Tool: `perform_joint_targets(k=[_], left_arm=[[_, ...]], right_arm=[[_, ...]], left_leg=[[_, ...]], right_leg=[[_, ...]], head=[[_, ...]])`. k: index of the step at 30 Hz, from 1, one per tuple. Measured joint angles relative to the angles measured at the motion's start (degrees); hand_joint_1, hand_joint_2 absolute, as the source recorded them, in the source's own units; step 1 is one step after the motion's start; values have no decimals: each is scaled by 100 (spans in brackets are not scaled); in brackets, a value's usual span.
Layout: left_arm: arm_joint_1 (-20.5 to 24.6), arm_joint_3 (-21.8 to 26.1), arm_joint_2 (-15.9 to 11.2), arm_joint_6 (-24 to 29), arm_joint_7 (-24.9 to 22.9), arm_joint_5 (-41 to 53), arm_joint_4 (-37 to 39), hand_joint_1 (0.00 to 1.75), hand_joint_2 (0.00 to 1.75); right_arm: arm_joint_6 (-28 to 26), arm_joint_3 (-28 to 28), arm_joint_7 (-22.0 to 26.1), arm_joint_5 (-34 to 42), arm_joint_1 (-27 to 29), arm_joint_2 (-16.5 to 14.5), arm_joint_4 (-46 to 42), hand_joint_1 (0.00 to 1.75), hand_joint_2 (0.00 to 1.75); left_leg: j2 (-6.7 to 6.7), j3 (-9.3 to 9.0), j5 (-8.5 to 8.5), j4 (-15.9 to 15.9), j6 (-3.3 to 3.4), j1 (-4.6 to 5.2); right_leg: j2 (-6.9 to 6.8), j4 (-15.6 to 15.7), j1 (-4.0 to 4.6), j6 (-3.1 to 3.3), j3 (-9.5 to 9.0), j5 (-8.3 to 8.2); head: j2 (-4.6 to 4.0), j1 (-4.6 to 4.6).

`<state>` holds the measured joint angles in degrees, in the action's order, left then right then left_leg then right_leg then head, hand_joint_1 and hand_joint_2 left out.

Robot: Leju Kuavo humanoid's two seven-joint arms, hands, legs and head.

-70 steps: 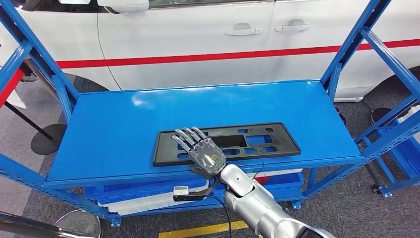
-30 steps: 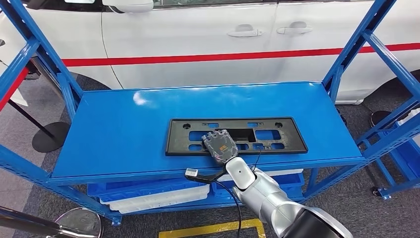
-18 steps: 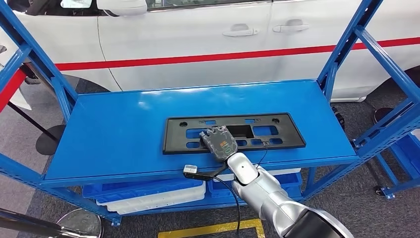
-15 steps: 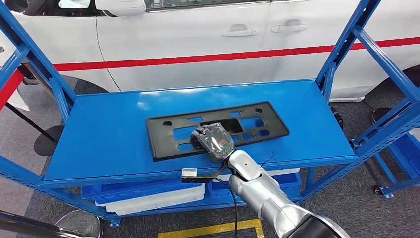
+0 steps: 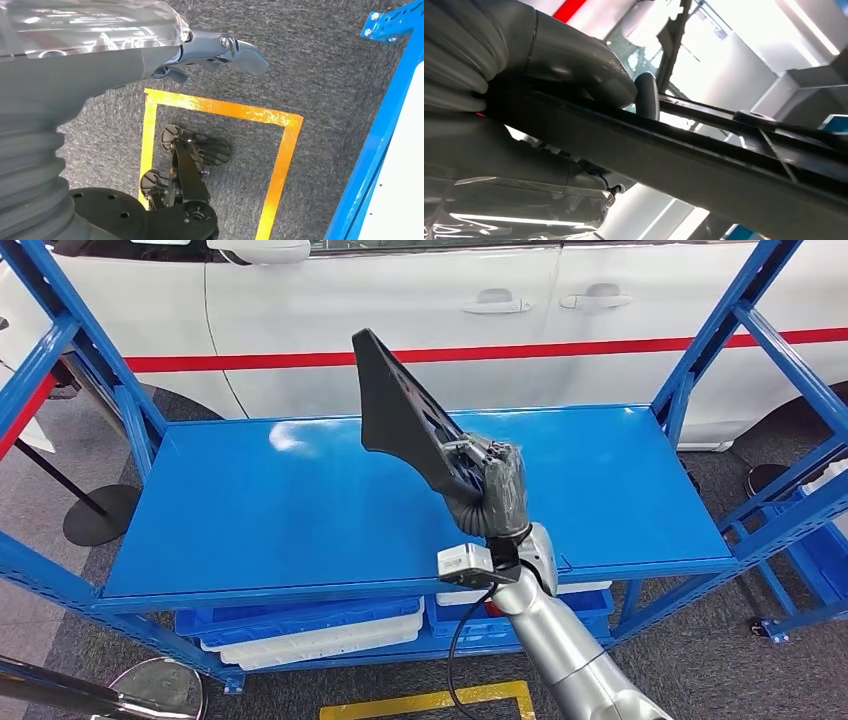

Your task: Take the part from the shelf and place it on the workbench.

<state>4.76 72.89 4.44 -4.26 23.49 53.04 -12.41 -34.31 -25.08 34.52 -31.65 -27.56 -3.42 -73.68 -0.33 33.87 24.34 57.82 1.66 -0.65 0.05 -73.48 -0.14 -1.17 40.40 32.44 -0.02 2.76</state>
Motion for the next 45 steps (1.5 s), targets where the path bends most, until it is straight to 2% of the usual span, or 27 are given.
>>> perform_joint_targets(k=[2,4,7,9,10,13,14,15,16,17,19,20,23,25,28,29,30,31,33,35,38,39,40,41,43,44,45], left_arm=[[9,1,1,-3,4,2,0,0,175],[18,1,1,-4,5,4,0,0,175],[27,1,-1,-6,21,4,0,0,175],[33,1,-11,-16,58,3,0,0,175],[35,1,-16,-24,80,4,0,0,175],[31,2,-22,-33,134,-10,0,0,175],[28,5,-23,-27,148,-19,0,0,175],[26,9,-23,-18,159,-29,0,0,175],[26,16,-24,-7,171,-42,0,0,175],[27,25,-25,3,183,-56,0,0,175],[30,43,-27,13,204,-81,0,0,175],[32,51,-27,15,214,-89,0,0,175],[31,89,-25,15,215,-99,0,0,175],[45,118,-21,15,187,-98,0,0,175],[64,132,-20,15,154,-80,0,0,175],[64,132,-20,15,144,-67,0,0,175],[62,132,-20,15,137,-54,0,0,175],[61,132,-20,15,132,-39,0,0,175],[62,132,-19,15,128,-20,0,0,175],[67,132,-18,15,127,-9,0,0,175],[77,132,-19,17,105,-2,0,0,175],[77,132,-21,20,87,-4,0,0,175],[74,132,-22,23,68,-8,0,0,175],[74,132,-23,30,43,-15,0,0,175],[75,133,-19,51,-8,-30,0,0,175],[74,134,-17,67,-35,-40,0,0,175],[73,136,-16,82,-58,-50,0,0,175]], right_arm=[[-3,-1,3,1,62,39,-211,175,175],[-4,-1,8,4,80,67,-358,175,175],[63,-4,64,299,140,99,-563,175,175],[269,-39,103,1004,197,167,-910,175,175],[451,-71,111,1459,227,229,-1183,175,175],[1532,-130,119,2721,371,415,-2139,175,175],[2063,-131,120,3097,450,445,-2430,175,175],[2572,-130,120,3430,536,457,-2672,175,175],[3074,-131,119,3750,619,462,-2886,175,175],[3485,-131,116,4045,686,463,-3054,175,175],[4174,-132,94,4597,764,467,-3266,175,175],[4465,-132,65,4867,777,470,-3321,175,175],[5076,-130,-178,5576,747,482,-3407,175,175],[5257,-116,-355,5849,693,499,-3422,175,175],[5373,-79,-437,6005,666,542,-3415,175,175],[5404,-69,-442,6042,671,561,-3411,175,175],[5436,-61,-444,6078,675,581,-3406,175,175],[5472,-55,-444,6115,675,598,-3402,175,175],[5532,-50,-446,6166,662,623,-3399,175,175],[5573,-49,-463,6183,649,640,-3392,175,175],[5611,-49,-485,6155,646,670,-3350,175,175],[5621,-49,-471,6134,645,683,-3325,175,175],[5629,-49,-440,6116,643,698,-3296,175,175],[5634,-49,-392,6095,640,721,-3259,175,175],[5626,-50,-271,6060,635,786,-3163,175,175],[5610,-52,-214,6039,633,830,-3100,175,175],[5588,-55,-169,6019,631,872,-3040,175,175]], left_leg=[[-5,-7,7,9,-13,2],[-8,3,14,24,-59,18],[-10,17,6,13,-156,24],[-5,66,102,136,-208,21],[-2,162,241,356,-227,19],[4,673,772,1485,-265,-3],[4,776,813,1704,-270,-4],[4,776,743,1706,-265,-3],[4,659,568,1464,-247,-2],[5,459,340,1046,-215,3],[6,97,54,296,-149,29],[4,20,9,109,-128,43],[0,26,-25,9,-73,40],[9,38,-92,-53,-12,13],[15,129,-175,-76,25,8],[15,170,-202,-72,22,7],[14,215,-233,-68,13,6],[13,261,-265,-60,0,2],[6,342,-329,-37,-46,-5],[-1,384,-392,-20,-116,-5],[-8,410,-490,-33,-237,-7],[-6,448,-438,11,-268,-16],[-3,513,-291,137,-292,-24],[1,611,-47,388,-308,-33],[3,835,509,1156,-332,-37],[3,899,663,1504,-339,-38],[3,904,707,1716,-339,-37]], right_leg=[[1,802,-4,39,-380,-422],[2,1429,21,85,-666,-652],[4,1554,41,154,-694,-676],[-11,1590,13,225,-713,-695],[-23,1607,-2,257,-724,-701],[-44,1608,9,304,-735,-688],[-41,1607,16,310,-743,-681],[-37,1603,24,311,-757,-674],[-32,1600,32,310,-777,-664],[-26,1595,39,303,-798,-652],[-17,1574,64,275,-805,-631],[-15,1562,70,255,-788,-630],[-10,1535,65,180,-741,-637],[-2,1316,57,118,-656,-424],[1,324,8,40,-287,217],[0,70,-12,21,-208,322],[-1,10,-32,3,-227,313],[-3,160,-52,-12,-352,209],[-1,951,-84,-23,-860,-78],[20,1513,-65,13,-1192,-229],[34,1595,-32,125,-1165,-310],[23,1601,-34,173,-1124,-359],[10,1613,-39,223,-1076,-415],[-6,1623,-41,266,-1019,-474],[-27,1617,-7,312,-892,-575],[-35,1613,15,322,-827,-625],[-42,1609,36,328,-768,-670]], head=[[0,-1],[0,0],[0,1],[0,1],[0,1],[0,1],[0,1],[0,1],[0,1],[0,1],[0,1],[0,1],[0,1],[0,0],[0,-1],[0,-1],[0,-1],[0,-1],[0,-1],[0,0],[0,0],[0,0],[0,1],[0,1],[0,1],[0,1],[0,1]])
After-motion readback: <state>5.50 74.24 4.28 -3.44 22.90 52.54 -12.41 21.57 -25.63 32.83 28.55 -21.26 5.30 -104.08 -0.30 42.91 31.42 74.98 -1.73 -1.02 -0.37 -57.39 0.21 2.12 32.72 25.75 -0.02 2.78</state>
